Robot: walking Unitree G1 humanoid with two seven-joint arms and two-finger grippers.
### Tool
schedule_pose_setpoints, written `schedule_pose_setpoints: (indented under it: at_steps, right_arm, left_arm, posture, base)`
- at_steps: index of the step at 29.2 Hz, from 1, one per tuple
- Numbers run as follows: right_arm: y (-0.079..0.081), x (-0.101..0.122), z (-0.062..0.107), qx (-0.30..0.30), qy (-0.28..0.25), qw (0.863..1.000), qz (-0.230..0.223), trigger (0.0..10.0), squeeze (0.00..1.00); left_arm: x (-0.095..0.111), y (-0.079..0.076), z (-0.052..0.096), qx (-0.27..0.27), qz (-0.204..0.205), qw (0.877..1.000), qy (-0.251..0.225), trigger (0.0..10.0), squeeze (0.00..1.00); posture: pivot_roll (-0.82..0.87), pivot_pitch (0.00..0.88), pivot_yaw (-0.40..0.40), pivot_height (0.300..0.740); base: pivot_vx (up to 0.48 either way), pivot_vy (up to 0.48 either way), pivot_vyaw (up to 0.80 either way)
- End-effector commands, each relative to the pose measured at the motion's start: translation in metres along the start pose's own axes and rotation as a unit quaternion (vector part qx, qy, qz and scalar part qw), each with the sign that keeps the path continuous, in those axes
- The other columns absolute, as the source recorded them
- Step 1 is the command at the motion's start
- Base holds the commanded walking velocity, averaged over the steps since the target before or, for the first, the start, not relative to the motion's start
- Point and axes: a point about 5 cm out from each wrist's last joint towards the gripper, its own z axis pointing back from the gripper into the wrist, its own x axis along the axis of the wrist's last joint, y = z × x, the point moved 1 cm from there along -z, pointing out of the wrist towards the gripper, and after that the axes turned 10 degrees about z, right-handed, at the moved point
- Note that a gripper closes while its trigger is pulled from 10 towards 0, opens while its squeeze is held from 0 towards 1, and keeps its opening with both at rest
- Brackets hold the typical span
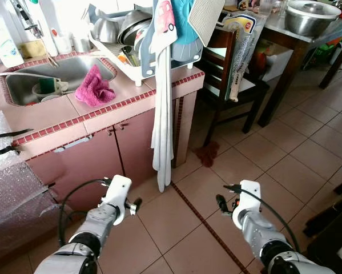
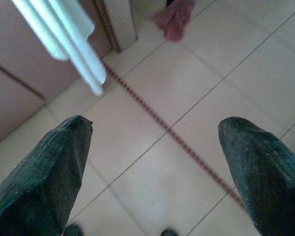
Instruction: Kitchen organization
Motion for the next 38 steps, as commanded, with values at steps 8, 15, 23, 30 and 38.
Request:
schedule_pose_setpoints:
  at_steps: [8, 15, 23, 30, 38]
  right_arm:
    - [-0.051, 0.037, 0.036, 0.036, -0.160, 0.986, 0.034, 10.0, 0.00]
    - [0.003, 0.061, 0.078, 0.114, -0.218, 0.961, 0.125, 10.0, 0.00]
    - [-0.004, 0.063, 0.086, 0.016, -0.218, 0.974, 0.065, 10.0, 0.00]
    - [-0.026, 0.051, 0.099, -0.029, -0.204, 0.976, 0.075, 10.0, 0.00]
    - [-0.037, 0.061, 0.103, -0.045, -0.216, 0.970, 0.098, 10.0, 0.00]
  left_arm:
    - [0.017, 0.010, 0.030, -0.050, 0.043, 0.984, -0.164, 10.0, 0.00]
    - [0.037, -0.019, 0.062, -0.113, -0.035, 0.971, -0.206, 10.0, 0.00]
    - [0.028, -0.012, 0.081, -0.074, -0.028, 0.977, -0.196, 10.0, 0.00]
    - [0.019, 0.005, 0.097, -0.036, -0.018, 0.979, -0.199, 10.0, 0.00]
    - [0.014, -0.006, 0.081, -0.047, -0.025, 0.979, -0.196, 10.0, 0.00]
  posture:
    - [-0.03, 0.000, 0.026, 0.740]
    - [-0.01, 0.000, 0.000, 0.740]
    - [-0.01, 0.000, 0.006, 0.740]
    - [-0.03, 0.000, 0.004, 0.740]
    - [-0.06, 0.000, 0.005, 0.740]
  base:
    - [0.000, 0.000, 0.00]
    - [0.000, 0.000, 0.00]
    - [0.000, 0.000, 0.00]
    - [0.000, 0.000, 0.00]
    - [0.000, 0.000, 0.00]
